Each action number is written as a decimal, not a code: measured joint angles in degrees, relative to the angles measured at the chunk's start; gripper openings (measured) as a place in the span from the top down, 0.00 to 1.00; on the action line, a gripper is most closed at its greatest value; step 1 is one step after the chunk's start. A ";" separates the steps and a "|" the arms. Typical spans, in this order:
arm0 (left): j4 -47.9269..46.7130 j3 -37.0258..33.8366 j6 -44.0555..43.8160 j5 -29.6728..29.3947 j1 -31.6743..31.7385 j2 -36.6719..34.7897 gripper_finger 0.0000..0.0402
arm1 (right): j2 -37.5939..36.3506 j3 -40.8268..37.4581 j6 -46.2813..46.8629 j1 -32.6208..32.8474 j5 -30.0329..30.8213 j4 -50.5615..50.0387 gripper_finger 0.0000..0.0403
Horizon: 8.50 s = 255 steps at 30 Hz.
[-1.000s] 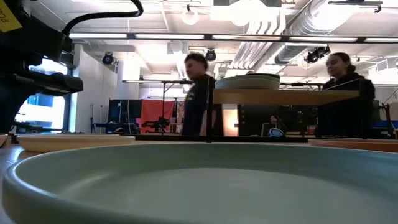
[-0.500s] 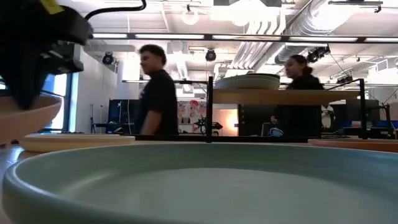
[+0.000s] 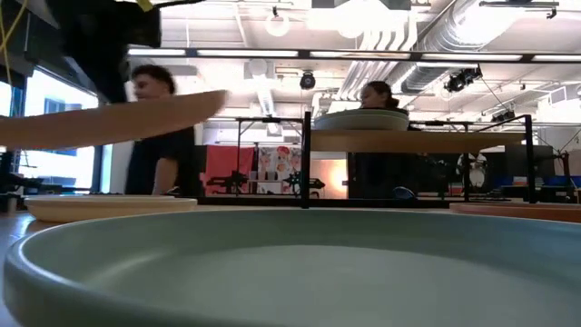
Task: Place and stack plates onto a shelf
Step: Stack the pink plate on top of the black plate on the shelf
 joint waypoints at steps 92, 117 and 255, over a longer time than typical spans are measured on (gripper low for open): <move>25.34 16.50 20.56 0.66 24.79 1.21 0.73 | 1.01 0.04 -24.29 -23.09 -12.09 -5.82 1.00; 27.14 16.52 24.56 0.55 27.01 -2.01 0.72 | -5.86 0.24 -48.73 -55.20 -33.19 -12.68 1.00; 26.68 16.48 25.45 -4.08 30.06 -1.96 0.72 | 2.12 0.17 -45.67 -76.40 -49.22 -19.79 1.00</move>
